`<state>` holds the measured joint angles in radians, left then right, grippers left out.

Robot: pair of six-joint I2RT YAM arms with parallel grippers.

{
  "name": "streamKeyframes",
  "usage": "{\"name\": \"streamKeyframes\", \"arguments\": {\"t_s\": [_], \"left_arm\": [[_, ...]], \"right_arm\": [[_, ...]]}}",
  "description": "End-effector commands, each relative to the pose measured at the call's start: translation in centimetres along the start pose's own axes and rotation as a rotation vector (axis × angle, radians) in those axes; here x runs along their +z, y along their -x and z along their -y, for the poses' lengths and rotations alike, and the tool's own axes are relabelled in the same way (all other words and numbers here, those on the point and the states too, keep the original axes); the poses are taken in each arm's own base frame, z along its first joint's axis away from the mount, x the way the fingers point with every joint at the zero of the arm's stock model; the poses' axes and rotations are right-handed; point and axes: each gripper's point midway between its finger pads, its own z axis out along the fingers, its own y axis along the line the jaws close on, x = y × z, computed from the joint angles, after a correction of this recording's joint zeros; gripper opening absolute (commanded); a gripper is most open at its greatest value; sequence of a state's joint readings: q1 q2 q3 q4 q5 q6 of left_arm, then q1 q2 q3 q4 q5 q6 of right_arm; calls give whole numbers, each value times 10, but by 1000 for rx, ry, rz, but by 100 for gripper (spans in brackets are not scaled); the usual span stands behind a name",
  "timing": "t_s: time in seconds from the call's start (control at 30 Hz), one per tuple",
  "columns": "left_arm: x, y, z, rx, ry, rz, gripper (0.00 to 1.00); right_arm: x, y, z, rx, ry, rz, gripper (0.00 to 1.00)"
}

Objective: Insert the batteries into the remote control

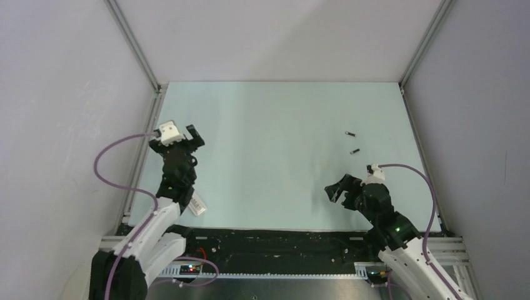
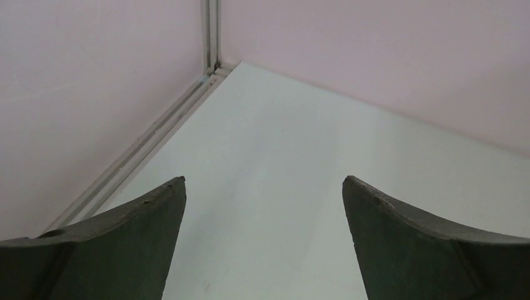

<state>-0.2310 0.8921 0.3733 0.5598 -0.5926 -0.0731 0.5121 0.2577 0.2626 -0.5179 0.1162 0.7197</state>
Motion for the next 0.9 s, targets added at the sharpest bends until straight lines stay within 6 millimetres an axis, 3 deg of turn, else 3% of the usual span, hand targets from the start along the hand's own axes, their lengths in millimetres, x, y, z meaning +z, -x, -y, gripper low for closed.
{"name": "streamKeyframes", "arguments": {"t_s": [0.0,0.03,0.07,0.1,0.13,0.17,0.2,0.23,0.27,0.3,0.33,0.37,0.4,0.43,0.5,0.67,0.73,0.77,0.8,0.83,0.87], "left_arm": [[-15,30,3,-211,36,-94,99],[-23,24,7,-203,4,-155,98],[-25,38,12,-233,-16,-156,98],[-32,31,14,-209,-44,-210,98],[-35,44,18,-200,-76,-209,98],[-41,38,14,-163,-68,-256,98],[-43,51,12,-180,-66,-247,98],[-49,48,9,-175,-63,-282,98],[-55,61,19,-196,-131,-279,98],[-60,60,20,-188,-157,-303,98],[-68,73,26,-205,-214,-292,98],[-73,73,23,-193,-220,-308,98],[-81,80,20,-192,-229,-303,98],[-83,89,16,-182,-227,-285,98],[-92,98,4,-158,-205,-273,98],[-102,97,-10,-101,-182,-310,98],[-103,95,-9,-87,-190,-341,98],[-104,96,-7,-91,-204,-346,98],[-105,95,-7,-91,-208,-351,98],[-106,97,-5,-96,-219,-349,98],[-107,98,-5,-99,-223,-349,98]], "right_arm": [[-10,33,-31,-46,93,90,97],[-8,37,-34,-64,80,93,97],[-8,36,-41,-104,92,85,97],[-3,34,-44,-162,59,64,98],[-2,37,-50,-187,58,75,98],[-1,35,-64,-244,62,74,99],[1,34,-72,-269,67,77,99],[4,28,-91,-320,88,74,99],[6,25,-101,-337,102,73,99],[11,15,-122,-374,134,57,100],[23,0,-126,-417,117,17,100],[21,-1,-154,-422,182,25,99],[32,-18,-159,-465,172,-19,99],[30,-19,-188,-470,237,-8,99],[39,-39,-221,-515,296,-53,100],[59,-89,-308,-571,456,-153,100],[66,-107,-333,-585,491,-176,99],[77,-125,-333,-605,478,-204,99],[73,-127,-354,-589,517,-208,99],[85,-146,-351,-608,499,-242,99],[81,-149,-369,-595,532,-252,99]]}}
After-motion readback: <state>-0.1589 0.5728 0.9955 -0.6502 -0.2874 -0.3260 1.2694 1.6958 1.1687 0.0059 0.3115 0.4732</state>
